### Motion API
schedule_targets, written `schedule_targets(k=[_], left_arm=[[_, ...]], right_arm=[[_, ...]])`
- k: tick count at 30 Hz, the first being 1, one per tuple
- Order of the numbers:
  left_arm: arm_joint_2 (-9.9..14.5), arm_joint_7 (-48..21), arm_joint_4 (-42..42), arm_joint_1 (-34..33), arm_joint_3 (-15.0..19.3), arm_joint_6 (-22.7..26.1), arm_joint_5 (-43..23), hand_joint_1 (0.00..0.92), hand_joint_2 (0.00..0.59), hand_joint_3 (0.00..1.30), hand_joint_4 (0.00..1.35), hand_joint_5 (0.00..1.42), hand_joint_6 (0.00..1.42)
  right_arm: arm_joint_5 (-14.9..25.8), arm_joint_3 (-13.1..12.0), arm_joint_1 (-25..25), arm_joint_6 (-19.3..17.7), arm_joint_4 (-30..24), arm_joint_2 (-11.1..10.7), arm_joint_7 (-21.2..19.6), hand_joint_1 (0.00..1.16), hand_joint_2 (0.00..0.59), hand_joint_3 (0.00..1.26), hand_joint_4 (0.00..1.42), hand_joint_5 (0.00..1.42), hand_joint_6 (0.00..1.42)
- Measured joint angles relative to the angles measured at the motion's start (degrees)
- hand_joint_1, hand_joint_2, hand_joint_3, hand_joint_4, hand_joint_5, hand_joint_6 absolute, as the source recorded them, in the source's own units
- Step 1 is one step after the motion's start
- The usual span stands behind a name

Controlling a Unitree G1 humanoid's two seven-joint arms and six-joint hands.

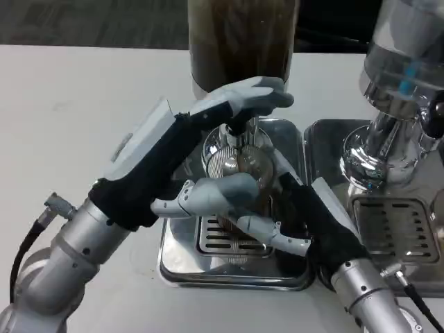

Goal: Grasp the cup under the faucet to collect the drink, then remove the cup.

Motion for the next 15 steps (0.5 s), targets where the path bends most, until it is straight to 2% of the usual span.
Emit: schedule_targets(k=[9,15], left_arm=[[0.0,0.03,-0.05,0.01,-0.01,0.03,0.0,0.0,0.113,0.31,0.18,0.31,0.24],[-0.03,0.13,-0.05,0.02,0.0,0.1,0.01,0.0,0.113,0.31,0.18,0.31,0.24]], right_arm=[[0.27,-0.45,-0.98,-0.41,1.5,1.73,-0.4,0.62,0.221,0.0,0.0,0.0,0.0],[0.27,-0.37,-1.05,-2.21,3.09,2.18,-1.11,0.64,0.217,0.0,0.0,0.0,0.0]])
